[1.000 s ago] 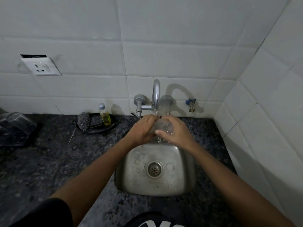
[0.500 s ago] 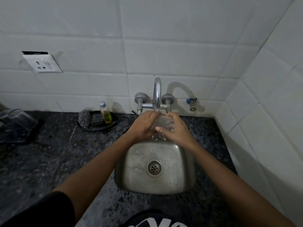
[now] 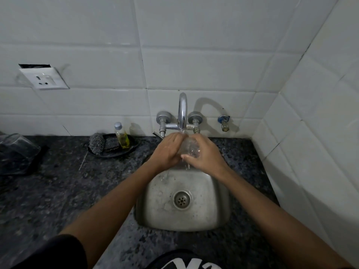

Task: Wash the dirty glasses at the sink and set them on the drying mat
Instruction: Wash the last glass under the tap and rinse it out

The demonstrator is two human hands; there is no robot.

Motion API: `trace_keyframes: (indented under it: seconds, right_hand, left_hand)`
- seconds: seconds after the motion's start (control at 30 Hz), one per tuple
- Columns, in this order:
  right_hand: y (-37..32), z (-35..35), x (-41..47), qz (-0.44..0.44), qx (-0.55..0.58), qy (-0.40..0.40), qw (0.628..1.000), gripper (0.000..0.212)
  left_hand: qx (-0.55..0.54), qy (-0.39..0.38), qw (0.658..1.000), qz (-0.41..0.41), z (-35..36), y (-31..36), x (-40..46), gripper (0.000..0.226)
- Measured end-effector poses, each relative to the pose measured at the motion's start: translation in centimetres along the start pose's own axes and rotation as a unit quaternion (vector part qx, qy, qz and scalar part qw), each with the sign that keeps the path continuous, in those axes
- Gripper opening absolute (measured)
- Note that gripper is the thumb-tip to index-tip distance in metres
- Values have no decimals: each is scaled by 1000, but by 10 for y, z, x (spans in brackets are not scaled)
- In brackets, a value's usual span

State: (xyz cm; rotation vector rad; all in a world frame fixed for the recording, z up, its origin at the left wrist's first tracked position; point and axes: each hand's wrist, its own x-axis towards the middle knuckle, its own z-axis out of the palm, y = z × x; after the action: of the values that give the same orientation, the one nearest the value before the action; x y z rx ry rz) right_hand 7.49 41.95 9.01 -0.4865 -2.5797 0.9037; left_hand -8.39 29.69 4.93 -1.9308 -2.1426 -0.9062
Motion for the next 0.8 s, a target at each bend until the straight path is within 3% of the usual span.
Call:
trace_keyframes:
  seconds: [0.03,0.1,0.23,0.3,0.4,0.57,0.7,0.73,0.8]
  right_hand:
    - [3,1,-1,-49,-33,-1,998,69]
    - [11,3,1,-54,-19,-15,998,73]
    - [1,3,4,122,151,-60,979,76]
    - [0,2,1,59,62,-13,996,67]
    - [3,5,-3,-80,-28,-5,996,72]
    - [-1,6,5,115,139,-53,982,85]
    - [4,5,5,-85,-55,-15,995,70]
    - [7,5,5,-104,-61,-18,993,70]
    - [6,6,5,-36,16,-30,999,74]
  left_hand:
    - [4,-6,1000,5,-1,-2,1,56]
    - [2,-22,1000,9,-5,-4,3,56]
    - [1,0,1000,7,-2,-2,-1,51]
    - [-1,5,1000,9,1,-2,-2,52]
    - [9,8,1000,11,0,-6,-1,57]
    - [18,9,1000,4,1,-8,0,53]
    - [12,13,1000,0,1,-2,4,54]
    - [10,11,1000,0,-1,-2,5,55]
    - [11,3,1000,-5,-4,-4,7,55]
